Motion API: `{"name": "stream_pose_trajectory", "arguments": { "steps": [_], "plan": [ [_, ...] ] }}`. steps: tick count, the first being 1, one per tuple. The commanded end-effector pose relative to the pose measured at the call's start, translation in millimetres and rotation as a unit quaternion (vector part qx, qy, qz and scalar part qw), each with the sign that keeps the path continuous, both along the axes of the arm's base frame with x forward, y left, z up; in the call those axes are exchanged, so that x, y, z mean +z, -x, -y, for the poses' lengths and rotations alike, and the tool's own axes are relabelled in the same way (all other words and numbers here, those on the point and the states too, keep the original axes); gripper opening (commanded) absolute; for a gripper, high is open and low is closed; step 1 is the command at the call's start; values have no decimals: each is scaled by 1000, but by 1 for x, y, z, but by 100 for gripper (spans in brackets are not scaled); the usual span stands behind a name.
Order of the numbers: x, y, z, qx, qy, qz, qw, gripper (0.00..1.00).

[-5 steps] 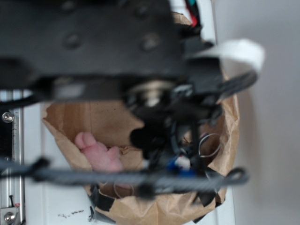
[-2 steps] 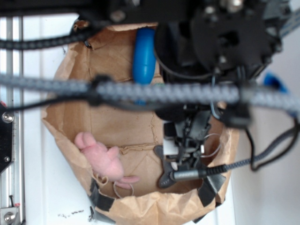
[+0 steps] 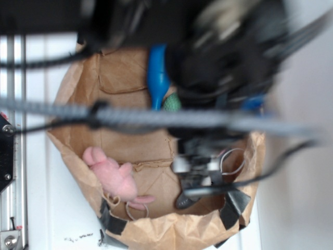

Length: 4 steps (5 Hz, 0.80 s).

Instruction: Grab the green ball.

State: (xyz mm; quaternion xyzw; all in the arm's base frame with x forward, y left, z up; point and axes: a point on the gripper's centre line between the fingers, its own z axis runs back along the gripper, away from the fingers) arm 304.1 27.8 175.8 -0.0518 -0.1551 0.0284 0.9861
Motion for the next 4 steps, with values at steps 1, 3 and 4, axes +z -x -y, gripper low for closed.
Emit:
{"name": "stream_pose_trajectory", "arguments": {
  "steps": [1, 3, 4],
  "plan": [
    [-26, 0, 1, -7, -20, 59, 998, 100],
    [-58, -21, -5, 35, -65, 73, 995, 100],
    [-67, -32, -14, 55, -65, 85, 993, 100]
  ]
}}
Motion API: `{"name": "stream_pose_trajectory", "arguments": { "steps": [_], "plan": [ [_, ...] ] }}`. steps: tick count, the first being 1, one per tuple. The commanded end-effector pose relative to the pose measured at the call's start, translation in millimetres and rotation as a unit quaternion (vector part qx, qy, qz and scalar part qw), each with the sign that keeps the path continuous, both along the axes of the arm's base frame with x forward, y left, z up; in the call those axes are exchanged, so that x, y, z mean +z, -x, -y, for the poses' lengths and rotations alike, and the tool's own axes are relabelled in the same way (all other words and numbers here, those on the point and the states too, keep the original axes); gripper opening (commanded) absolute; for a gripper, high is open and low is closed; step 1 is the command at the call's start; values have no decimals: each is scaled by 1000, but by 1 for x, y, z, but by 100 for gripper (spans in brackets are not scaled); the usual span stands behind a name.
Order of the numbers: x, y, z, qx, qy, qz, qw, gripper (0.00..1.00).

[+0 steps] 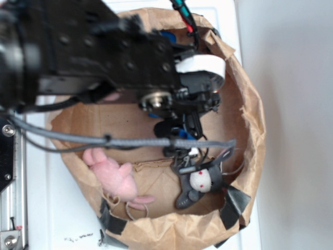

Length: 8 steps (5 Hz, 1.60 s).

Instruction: Grab the green ball.

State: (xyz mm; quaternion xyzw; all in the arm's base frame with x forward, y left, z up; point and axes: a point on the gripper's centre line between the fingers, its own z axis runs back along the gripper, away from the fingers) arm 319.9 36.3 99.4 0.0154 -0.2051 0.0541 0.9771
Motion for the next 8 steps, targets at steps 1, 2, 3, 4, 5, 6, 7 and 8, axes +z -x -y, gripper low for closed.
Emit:
{"name": "stream_pose_trajectory", "arguments": {
  "steps": [1, 2, 3, 4, 5, 6, 7, 8],
  "plan": [
    [1, -1, -9, -35, -17, 83, 996, 100],
    [-7, 16, -14, -95, -28, 82, 992, 100],
    [-23, 4, -15, -99, -49, 77, 991, 100],
    [-32, -11, -13, -83, -57, 57, 993, 100],
    [-29, -20, -12, -65, -56, 51, 995, 100],
    [-33, -28, -14, -63, -64, 42, 995, 100],
    [-30, -22, -15, -58, -56, 42, 996, 0],
    [-28, -33, -14, -63, -47, 39, 996, 0]
  ]
}}
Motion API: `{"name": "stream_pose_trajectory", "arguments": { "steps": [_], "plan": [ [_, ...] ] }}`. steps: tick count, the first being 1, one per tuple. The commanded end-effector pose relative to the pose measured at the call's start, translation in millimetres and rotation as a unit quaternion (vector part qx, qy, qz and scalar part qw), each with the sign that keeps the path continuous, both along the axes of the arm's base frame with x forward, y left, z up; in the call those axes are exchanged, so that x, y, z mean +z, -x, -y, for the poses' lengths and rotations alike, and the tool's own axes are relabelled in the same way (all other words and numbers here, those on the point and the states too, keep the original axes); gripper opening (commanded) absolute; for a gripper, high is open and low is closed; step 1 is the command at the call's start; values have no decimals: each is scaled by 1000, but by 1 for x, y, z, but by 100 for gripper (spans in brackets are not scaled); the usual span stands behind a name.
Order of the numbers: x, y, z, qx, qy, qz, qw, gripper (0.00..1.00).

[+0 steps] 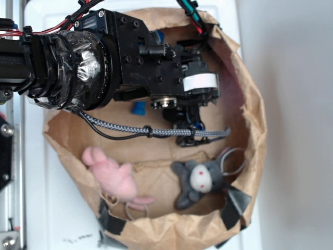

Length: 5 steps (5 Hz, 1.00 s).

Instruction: Grab the green ball.

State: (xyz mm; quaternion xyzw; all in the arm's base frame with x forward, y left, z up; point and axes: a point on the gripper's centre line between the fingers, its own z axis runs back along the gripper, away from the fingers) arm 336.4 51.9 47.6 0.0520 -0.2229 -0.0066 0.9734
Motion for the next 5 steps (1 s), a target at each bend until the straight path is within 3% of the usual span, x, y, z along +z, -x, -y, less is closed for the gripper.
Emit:
{"name": "stream_pose_trajectory", "arguments": {
  "steps": [1, 2, 3, 4, 5],
  "plan": [
    [38, -13, 5, -16, 17, 28, 999, 0],
    [81, 4, 20, -16, 47, 21, 999, 0],
    [129, 19, 37, 2, 53, 0, 999, 0],
    [160, 31, 47, 2, 41, -15, 999, 0],
    [174, 37, 56, -16, 10, -70, 997, 0]
  ]
}}
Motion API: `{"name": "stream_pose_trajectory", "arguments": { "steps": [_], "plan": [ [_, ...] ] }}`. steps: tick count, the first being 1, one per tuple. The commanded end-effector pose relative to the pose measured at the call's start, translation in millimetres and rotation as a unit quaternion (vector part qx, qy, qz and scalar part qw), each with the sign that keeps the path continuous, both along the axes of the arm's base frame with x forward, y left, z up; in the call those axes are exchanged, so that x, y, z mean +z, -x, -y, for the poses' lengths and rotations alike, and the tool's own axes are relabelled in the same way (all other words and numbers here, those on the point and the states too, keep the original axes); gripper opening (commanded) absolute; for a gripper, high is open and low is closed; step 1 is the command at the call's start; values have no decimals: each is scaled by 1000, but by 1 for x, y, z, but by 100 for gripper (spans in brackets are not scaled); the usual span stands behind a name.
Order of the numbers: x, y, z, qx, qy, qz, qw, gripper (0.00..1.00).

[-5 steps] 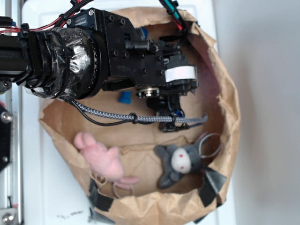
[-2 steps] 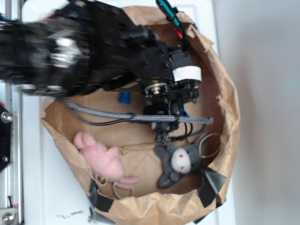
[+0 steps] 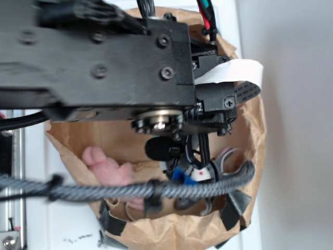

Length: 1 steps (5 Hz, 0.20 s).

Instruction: Grab the green ball.

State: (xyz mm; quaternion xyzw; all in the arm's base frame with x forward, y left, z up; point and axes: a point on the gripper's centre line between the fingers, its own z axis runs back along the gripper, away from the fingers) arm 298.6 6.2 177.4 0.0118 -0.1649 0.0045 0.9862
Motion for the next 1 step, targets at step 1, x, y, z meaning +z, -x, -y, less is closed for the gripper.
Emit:
{"name": "stream_pose_trajectory", "arguments": {
  "steps": [1],
  "plan": [
    [46, 5, 8, -26, -32, -11, 999, 0]
  ]
}}
